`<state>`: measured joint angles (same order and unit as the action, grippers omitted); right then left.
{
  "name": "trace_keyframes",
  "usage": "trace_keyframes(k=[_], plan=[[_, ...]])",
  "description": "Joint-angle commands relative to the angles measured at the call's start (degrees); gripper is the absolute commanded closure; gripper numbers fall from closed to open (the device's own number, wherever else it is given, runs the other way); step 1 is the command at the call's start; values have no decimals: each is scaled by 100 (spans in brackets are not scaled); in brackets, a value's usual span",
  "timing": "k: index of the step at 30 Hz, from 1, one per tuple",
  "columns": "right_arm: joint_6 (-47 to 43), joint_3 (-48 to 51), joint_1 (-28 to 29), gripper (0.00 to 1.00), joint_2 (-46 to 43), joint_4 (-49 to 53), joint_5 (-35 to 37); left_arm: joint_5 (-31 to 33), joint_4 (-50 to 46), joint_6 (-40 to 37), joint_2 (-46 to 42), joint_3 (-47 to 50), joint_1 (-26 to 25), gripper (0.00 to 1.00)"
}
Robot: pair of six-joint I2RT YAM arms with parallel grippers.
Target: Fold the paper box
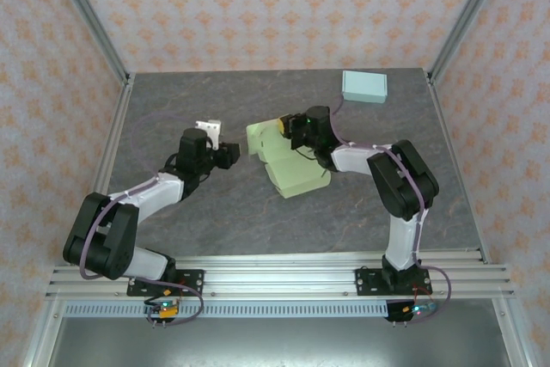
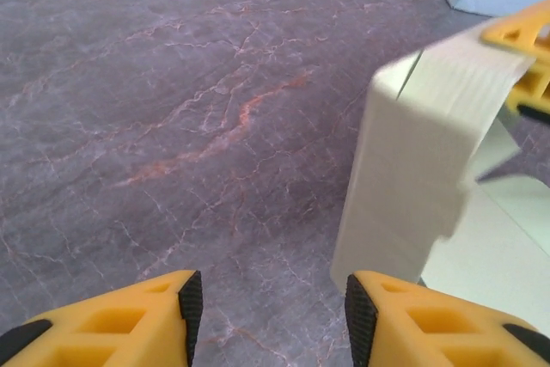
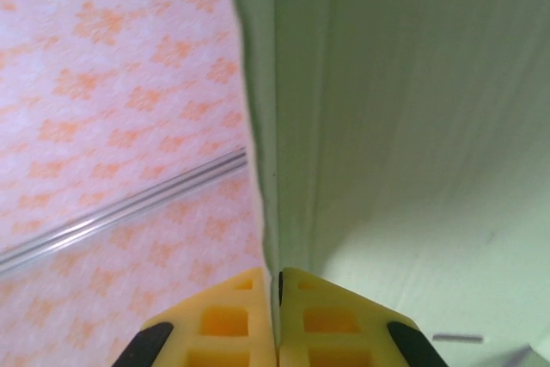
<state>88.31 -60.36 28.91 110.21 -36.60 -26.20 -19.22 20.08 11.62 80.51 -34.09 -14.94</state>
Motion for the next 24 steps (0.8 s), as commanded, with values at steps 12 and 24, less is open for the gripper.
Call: trace_keyframes(k=[12, 24], plan=[[-789, 338, -70, 97, 593, -2287, -1414, -615, 1368, -310, 377, 17, -27, 48], [-852, 625, -78, 100, 896, -2926, -1341, -909, 1421, -1010, 1040, -223, -555, 54]])
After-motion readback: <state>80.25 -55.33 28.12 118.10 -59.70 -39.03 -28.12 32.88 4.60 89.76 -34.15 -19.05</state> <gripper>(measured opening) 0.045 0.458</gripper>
